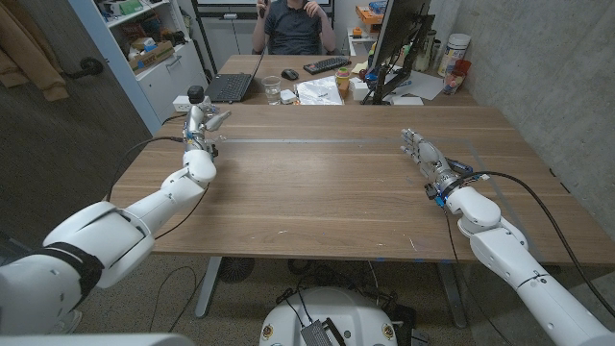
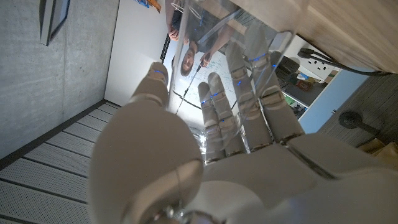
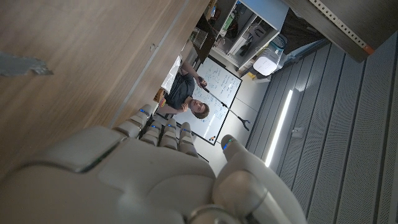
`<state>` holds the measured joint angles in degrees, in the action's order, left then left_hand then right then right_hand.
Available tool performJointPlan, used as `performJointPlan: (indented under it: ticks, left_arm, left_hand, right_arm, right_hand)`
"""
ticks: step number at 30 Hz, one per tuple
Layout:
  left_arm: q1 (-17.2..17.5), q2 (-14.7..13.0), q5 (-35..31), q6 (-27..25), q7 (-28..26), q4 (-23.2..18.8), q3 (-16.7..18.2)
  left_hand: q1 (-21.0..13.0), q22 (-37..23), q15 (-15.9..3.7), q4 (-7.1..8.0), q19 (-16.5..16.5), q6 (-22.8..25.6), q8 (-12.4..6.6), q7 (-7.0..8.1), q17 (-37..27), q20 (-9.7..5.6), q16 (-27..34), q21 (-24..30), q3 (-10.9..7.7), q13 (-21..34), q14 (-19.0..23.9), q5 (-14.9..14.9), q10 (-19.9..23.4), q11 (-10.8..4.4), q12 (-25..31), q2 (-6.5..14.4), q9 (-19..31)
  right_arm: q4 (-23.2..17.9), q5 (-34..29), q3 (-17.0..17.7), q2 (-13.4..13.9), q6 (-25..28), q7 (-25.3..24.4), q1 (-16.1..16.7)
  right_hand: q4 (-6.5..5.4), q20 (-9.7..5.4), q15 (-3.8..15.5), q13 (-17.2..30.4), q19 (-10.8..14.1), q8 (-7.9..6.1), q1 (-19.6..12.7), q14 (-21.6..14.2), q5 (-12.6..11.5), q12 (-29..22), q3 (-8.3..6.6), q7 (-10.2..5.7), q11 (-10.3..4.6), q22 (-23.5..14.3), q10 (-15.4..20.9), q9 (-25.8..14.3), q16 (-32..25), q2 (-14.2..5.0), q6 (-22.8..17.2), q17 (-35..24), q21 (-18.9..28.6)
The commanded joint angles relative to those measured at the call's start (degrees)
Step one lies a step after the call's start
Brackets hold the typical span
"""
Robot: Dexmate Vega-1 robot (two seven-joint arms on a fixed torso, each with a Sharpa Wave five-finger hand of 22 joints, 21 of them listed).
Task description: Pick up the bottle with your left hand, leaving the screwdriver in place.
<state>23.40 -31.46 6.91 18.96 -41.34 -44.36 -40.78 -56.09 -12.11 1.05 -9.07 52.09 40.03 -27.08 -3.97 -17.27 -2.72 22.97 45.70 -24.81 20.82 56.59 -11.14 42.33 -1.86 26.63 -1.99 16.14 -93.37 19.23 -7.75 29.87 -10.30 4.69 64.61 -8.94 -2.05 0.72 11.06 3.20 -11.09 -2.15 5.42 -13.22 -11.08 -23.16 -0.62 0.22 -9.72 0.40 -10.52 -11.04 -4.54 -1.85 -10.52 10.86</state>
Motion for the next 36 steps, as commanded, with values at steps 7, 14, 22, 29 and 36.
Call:
performJointPlan:
  ticks: [7, 14, 22, 29, 36]
  left_arm:
    - [6.05, -4.58, -4.30, -3.47, 0.38, -16.05, 7.06]
    - [7.12, -5.05, -4.99, -4.24, 0.98, -18.74, 9.17]
    - [7.44, -5.46, -6.32, -5.02, 1.24, -21.29, 10.71]
    - [7.79, -5.68, -7.08, -4.88, 1.30, -23.88, 12.12]
    - [8.45, -5.69, -7.04, -4.52, 1.60, -25.33, 13.47]
  left_hand:
    - [-10.12, -0.27, -13.55, -0.11, 4.39, 2.60, -1.46, 3.44, -0.70, -6.11, -0.63, 1.46, 0.21, 2.00, 10.29, -0.30, 2.85, -3.37, 1.08, 8.35, 1.24]
    - [-10.52, -0.26, -13.42, -0.01, 4.14, 2.36, -2.21, 3.11, -0.99, -6.14, -0.95, 2.12, 0.28, 3.22, 10.42, -0.32, 2.79, -3.33, 1.70, 8.50, 1.90]
    - [-10.66, -0.20, -13.44, 0.26, 4.03, 2.36, -3.11, 3.01, -1.28, -6.26, -1.30, 2.92, 0.43, 4.55, 10.65, -0.39, 2.96, -3.60, 2.46, 8.70, 2.61]
    - [-10.69, -0.10, -13.41, 0.51, 3.95, 2.68, -4.11, 2.53, -1.58, -6.46, -1.48, 3.71, 0.58, 5.88, 11.27, -0.44, 3.58, -3.64, 3.36, 8.92, 3.30]
    - [-10.61, -0.01, -13.30, 0.74, 4.03, 2.95, -4.82, 2.25, -1.79, -6.66, -1.64, 4.38, 0.70, 6.95, 11.74, -0.45, 3.89, -3.65, 4.02, 9.08, 3.74]
  right_arm:
    - [0.02, -0.05, -0.47, -0.06, -1.38, 0.12, 0.23]
    - [0.29, -0.03, -0.57, -0.23, -1.63, -0.05, 0.11]
    - [1.09, -0.41, -0.92, -0.44, -2.31, 0.04, -0.50]
    - [1.51, -0.13, -0.93, -0.81, -2.55, 0.04, -0.70]
    - [1.89, -0.13, -0.92, -0.86, -3.38, 0.27, -0.66]
  right_hand:
    - [0.03, -0.62, -0.13, 0.08, -0.13, -0.21, 0.31, -0.08, -0.29, -0.29, 0.06, -0.13, 0.07, -0.18, 0.13, -0.24, -0.05, -2.33, -0.47, -0.26, 0.13]
    - [0.03, -0.63, -0.13, 0.08, -0.11, -0.19, 0.31, -0.11, -0.31, -0.28, 0.10, -0.10, 0.00, -0.17, 0.11, -0.24, -0.06, -2.31, -0.47, -0.26, 0.16]
    - [0.04, -0.61, -0.09, 0.08, -0.11, -0.18, 0.31, -0.14, -0.33, -0.30, 0.13, -0.09, 0.03, -0.17, 0.18, -0.24, -0.06, -2.31, -0.53, -0.26, 0.18]
    - [0.04, -0.60, -0.10, 0.08, -0.12, -0.17, 0.30, -0.16, -0.35, -0.27, 0.14, -0.06, 0.08, -0.17, 0.11, -0.24, -0.06, -2.32, -0.55, -0.25, 0.18]
    - [0.04, -0.61, 0.01, 0.08, -0.08, -0.19, 0.29, -0.18, -0.37, -0.30, 0.15, -0.07, 0.13, -0.17, 0.18, -0.24, -0.06, -2.34, -0.65, -0.25, 0.21]
